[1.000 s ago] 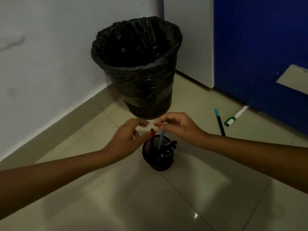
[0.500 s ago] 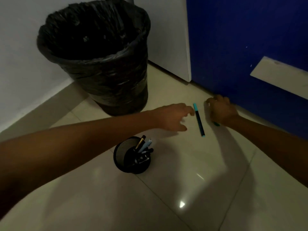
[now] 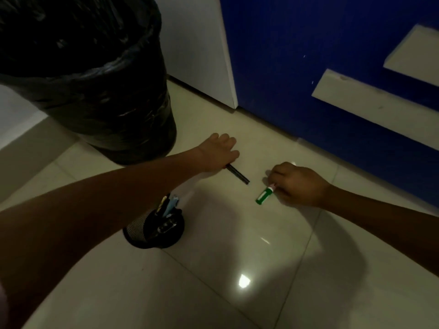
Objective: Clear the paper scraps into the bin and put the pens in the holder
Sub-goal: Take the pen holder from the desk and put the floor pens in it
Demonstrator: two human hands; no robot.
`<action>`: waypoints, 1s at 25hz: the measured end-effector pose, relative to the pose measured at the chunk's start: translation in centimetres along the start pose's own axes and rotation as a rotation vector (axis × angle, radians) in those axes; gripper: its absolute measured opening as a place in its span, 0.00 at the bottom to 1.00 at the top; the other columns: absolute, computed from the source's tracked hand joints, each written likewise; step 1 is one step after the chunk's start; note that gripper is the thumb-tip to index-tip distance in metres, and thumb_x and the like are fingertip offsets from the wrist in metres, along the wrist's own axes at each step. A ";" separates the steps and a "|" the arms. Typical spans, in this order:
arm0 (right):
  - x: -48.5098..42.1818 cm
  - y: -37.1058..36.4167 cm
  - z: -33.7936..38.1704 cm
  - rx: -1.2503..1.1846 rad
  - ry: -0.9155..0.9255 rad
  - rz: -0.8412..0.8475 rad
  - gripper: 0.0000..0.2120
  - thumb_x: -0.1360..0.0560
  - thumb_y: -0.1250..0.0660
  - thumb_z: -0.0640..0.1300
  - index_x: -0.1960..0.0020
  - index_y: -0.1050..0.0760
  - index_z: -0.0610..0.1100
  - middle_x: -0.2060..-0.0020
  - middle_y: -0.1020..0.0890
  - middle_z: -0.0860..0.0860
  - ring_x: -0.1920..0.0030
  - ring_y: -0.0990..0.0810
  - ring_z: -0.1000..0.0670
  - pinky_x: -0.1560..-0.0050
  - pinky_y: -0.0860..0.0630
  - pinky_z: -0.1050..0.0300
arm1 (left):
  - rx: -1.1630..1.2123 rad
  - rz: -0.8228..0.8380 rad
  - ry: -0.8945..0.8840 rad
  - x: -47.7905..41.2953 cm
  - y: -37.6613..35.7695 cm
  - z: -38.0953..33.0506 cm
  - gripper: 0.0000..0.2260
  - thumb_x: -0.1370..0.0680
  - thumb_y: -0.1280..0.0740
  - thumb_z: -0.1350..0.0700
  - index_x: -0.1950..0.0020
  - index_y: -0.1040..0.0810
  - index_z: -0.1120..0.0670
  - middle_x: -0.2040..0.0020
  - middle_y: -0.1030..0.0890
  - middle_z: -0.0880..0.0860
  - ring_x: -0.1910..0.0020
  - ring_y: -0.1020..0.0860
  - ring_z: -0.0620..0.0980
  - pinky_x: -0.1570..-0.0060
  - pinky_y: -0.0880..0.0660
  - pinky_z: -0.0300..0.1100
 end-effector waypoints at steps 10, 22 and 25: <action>-6.8 13.9 11.4 -1.093 -0.085 -0.174 0.12 0.32 0.32 0.28 0.56 0.25 0.44 0.61 0.20 0.45 0.59 0.18 0.44 0.58 0.17 0.56 | 0.651 -0.527 0.387 24.6 13.5 7.8 0.07 0.34 0.24 0.52 0.59 0.17 0.51 0.64 0.18 0.46 0.61 0.22 0.36 0.62 0.26 0.30; -9.8 11.0 18.1 -0.696 0.053 -0.061 0.18 0.31 0.28 0.41 0.43 0.27 0.44 0.50 0.25 0.54 0.50 0.26 0.55 0.58 0.32 0.81 | 0.769 -0.167 0.443 26.0 5.1 5.6 0.13 0.30 0.28 0.51 0.47 0.22 0.52 0.61 0.18 0.48 0.71 0.26 0.29 0.70 0.31 0.27; -9.3 10.2 15.9 -0.781 -0.026 -0.020 0.23 0.32 0.27 0.42 0.39 0.29 0.46 0.47 0.28 0.55 0.49 0.25 0.57 0.60 0.32 0.83 | 0.792 -0.217 0.515 26.0 4.4 6.9 0.15 0.29 0.29 0.48 0.45 0.25 0.50 0.64 0.19 0.46 0.72 0.25 0.32 0.67 0.30 0.30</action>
Point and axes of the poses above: each hand's wrist, its own x-axis away from the middle knuckle, its own y-axis out of the back of the hand, z = x × y, the point moved 9 cm from there along -x, towards the middle knuckle
